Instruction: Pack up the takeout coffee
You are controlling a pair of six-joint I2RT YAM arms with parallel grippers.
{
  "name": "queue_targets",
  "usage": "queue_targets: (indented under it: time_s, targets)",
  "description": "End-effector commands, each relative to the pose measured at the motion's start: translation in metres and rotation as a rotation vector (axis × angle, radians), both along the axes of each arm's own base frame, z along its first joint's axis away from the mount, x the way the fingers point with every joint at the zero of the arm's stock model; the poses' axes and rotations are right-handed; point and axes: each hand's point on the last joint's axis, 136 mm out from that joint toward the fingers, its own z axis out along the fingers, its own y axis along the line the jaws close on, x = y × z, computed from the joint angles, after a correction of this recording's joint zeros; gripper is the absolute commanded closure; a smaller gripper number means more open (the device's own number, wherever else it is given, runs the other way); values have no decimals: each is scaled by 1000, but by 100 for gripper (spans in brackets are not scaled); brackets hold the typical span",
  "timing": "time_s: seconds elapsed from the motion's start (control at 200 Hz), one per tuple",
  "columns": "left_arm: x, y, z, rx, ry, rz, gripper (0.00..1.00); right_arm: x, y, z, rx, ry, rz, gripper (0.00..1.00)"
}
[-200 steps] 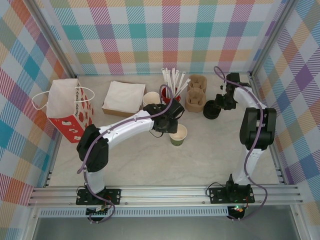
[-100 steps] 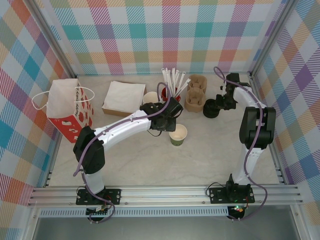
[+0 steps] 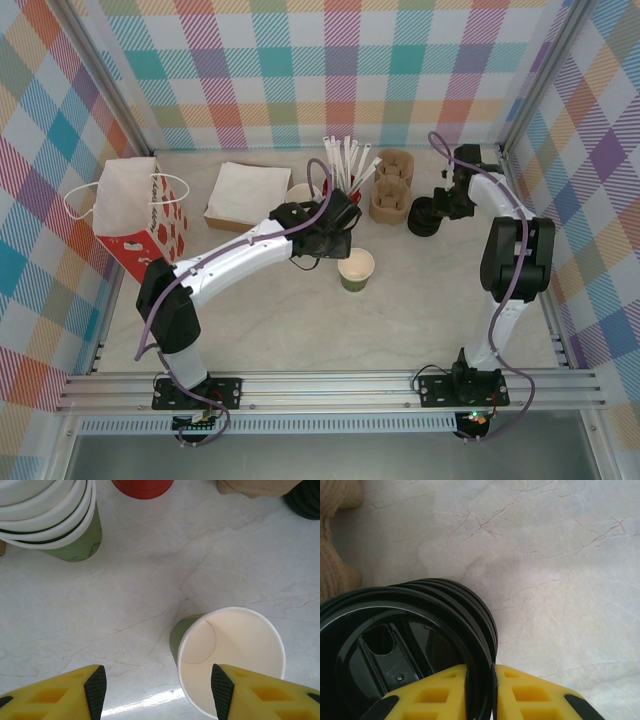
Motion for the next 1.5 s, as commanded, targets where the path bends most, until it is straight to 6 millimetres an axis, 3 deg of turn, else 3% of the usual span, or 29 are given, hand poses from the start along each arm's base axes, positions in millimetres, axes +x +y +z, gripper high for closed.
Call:
queue_targets:
  time_s: [0.0,0.255,0.35,0.51,0.67,0.94,1.195,1.495]
  targets:
    - [-1,6,23,-14,-39,1,41,-10,-3,8,-8,3,10,80]
    - [-2,3,30,-53,-46,0,40,-15,-2,9,1,0,-3,80]
    - [-2,0,40,-102,-57,-3,37,-18,0,22,18,-40,-20,80]
    - [-2,-9,62,-266,-78,-12,25,-31,12,50,98,-121,-27,80]
    - [-1,-24,82,-455,-74,-42,19,-51,37,77,259,-215,-24,80]
    - [-3,-76,105,-737,12,-137,18,-92,89,118,543,-359,15,81]
    - [4,-97,100,-821,56,-126,17,-121,125,134,646,-399,70,81]
    - [4,-101,87,-808,81,-107,25,-135,153,144,669,-393,143,81]
